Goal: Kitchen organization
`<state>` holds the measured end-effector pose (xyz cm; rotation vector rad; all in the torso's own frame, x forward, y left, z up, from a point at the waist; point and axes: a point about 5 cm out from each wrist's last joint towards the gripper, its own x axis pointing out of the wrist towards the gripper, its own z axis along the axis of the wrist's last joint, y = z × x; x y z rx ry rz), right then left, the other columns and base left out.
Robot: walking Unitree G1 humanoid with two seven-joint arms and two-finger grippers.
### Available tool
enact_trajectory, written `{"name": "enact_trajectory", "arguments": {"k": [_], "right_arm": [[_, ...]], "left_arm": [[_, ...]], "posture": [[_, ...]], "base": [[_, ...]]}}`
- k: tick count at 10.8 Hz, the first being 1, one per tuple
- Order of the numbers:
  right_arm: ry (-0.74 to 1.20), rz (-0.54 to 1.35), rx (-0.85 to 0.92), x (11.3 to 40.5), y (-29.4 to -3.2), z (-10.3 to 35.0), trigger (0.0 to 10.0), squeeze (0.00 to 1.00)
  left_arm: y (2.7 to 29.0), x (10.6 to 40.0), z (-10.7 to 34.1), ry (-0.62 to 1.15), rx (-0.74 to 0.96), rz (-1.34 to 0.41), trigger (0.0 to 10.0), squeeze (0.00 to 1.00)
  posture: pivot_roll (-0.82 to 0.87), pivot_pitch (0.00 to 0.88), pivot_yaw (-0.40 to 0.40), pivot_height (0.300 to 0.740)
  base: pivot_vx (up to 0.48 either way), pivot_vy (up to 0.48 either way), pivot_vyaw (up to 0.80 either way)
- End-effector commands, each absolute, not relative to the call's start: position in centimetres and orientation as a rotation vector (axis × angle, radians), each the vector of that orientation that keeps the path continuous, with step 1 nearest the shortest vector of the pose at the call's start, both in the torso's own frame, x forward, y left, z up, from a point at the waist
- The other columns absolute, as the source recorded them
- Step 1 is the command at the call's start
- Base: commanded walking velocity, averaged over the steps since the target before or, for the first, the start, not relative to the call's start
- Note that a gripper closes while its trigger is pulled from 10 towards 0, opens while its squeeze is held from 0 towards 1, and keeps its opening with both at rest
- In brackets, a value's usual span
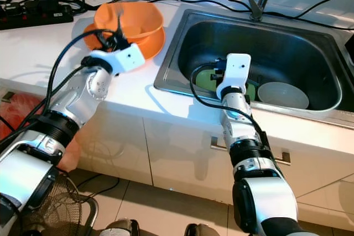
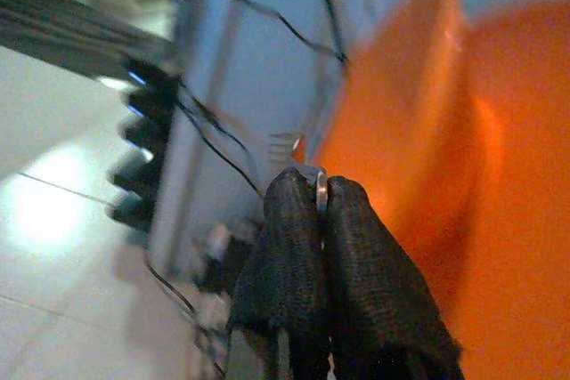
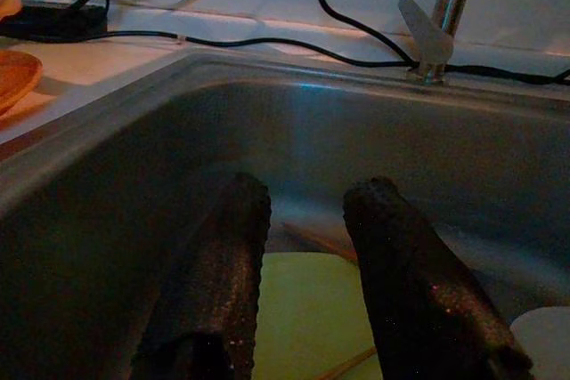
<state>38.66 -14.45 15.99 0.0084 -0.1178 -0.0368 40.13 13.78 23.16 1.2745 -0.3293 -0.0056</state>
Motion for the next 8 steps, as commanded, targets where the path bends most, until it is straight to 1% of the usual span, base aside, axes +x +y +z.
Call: {"name": "enact_trajectory", "arguments": {"k": [1,2,3,4,5,6,8], "right_arm": [[-0.112,-0.057,0.02,38.5,-14.9,15.8,10.0,0.0],[-0.113,-0.059,0.02,38.5,-14.9,15.8,10.0,0.0],[-0.122,-0.061,0.015,38.5,-14.9,16.0,10.0,0.0],[-0.134,-0.062,0.003,38.5,-14.9,16.1,10.0,0.0],[-0.188,-0.049,-0.081,38.4,-14.7,16.7,10.0,0.0],[-0.233,-0.031,-0.167,38.3,-14.5,17.1,10.0,0.0],[-0.39,0.021,-0.403,37.8,-13.8,18.6,10.0,0.0]], "left_arm": [[12.8,39.9,25.3,-0.453,1.255,0.021,0.0,0.0],[11.8,39.2,26.8,-0.577,1.22,0.034,0.0,0.0],[10.6,38.2,28.0,-0.683,1.095,0.004,4.3,0.0],[10.1,37.9,28.3,-0.709,1.029,-0.024,10.0,0.0],[8.7,37.0,28.3,-0.713,0.775,-0.152,10.0,0.0],[8.3,36.8,28.2,-0.7,0.687,-0.195,10.0,0.0],[7.0,35.8,27.5,-0.608,0.355,-0.379,10.0,0.0]], "posture": [[0.08,0.086,-0.059,0.74],[0.08,0.085,-0.059,0.74],[0.08,0.085,-0.059,0.74],[0.08,0.082,-0.059,0.74],[0.08,0.079,-0.058,0.74],[0.08,0.078,-0.056,0.74],[0.07,0.076,-0.056,0.74]], "base": [[0.0,0.0,0.0],[0.0,0.0,0.0],[0.0,0.0,0.0],[0.0,0.0,0.0],[0.0,0.0,0.0],[0.0,0.0,0.0],[0.0,0.0,0.0]]}}
